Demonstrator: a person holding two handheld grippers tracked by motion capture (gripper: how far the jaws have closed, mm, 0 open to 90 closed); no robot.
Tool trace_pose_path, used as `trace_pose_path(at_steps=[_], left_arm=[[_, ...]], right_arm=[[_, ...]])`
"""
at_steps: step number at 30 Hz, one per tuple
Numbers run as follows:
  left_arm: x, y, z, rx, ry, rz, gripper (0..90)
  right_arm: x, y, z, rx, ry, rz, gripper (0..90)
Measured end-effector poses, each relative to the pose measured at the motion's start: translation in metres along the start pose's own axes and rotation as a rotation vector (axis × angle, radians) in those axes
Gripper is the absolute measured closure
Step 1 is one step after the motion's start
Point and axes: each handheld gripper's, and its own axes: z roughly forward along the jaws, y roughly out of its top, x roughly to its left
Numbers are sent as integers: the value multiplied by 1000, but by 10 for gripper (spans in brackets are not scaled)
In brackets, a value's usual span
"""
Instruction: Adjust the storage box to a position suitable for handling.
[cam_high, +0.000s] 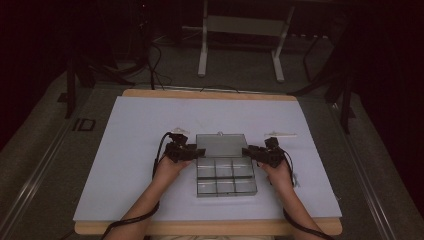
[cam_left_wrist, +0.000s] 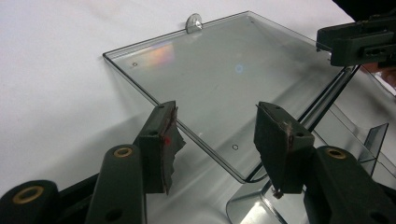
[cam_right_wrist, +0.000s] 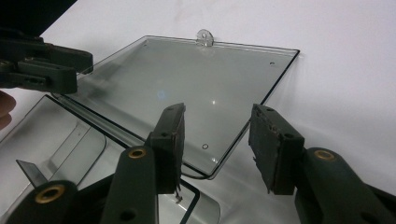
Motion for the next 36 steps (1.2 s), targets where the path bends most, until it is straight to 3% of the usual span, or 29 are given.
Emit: trace_pose_path(at_steps=[8,12,19,22,26,27,28,36], left_arm=[[-4,3,-2,8,11,38,496],[-9,5,-9,-7,11,77,486],[-15,4,-18,-13,56,136,436],[-17,3,-21,-19,36,148,412],[-16,2,-23,-23,24,142,334],[-14,1,-25,-16,2,148,334],[-13,0,-26,-25,2,150,246],[-10,-5,-32,-33,-5,164,122]], right_arm=[[3,3,-4,-7,-20,-29,525],[3,5,-9,-18,-30,-54,459],[2,6,-18,-42,-30,-76,370],[-1,6,-22,-44,-30,-81,338],[-4,5,-28,-55,-32,-92,307],[-4,5,-30,-62,-32,-107,303],[-5,4,-36,-67,-33,-138,293],[-15,0,-60,-96,-53,-200,201]])
